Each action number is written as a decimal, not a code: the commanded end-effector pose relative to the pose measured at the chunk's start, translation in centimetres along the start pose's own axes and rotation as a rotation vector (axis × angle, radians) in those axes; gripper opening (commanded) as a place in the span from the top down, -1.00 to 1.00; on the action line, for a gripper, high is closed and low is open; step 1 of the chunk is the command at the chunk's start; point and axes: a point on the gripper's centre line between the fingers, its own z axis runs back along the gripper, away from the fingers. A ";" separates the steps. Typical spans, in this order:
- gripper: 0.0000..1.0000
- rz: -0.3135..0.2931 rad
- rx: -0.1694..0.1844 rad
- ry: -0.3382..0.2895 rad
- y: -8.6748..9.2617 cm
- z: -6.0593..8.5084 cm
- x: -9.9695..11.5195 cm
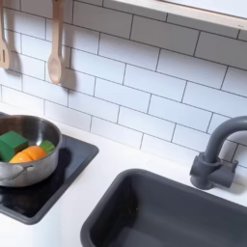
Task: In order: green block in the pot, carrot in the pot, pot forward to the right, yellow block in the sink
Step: 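Put the yellow block in the sink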
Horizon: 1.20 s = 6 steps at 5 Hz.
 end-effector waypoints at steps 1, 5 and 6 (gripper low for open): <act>-1.00 -0.010 0.015 -0.003 0.0 -0.6 -0.2; -1.00 -0.009 0.011 -0.019 0.1 -1.3 -0.3; -1.00 -0.017 0.014 -0.016 -0.2 -1.6 -0.7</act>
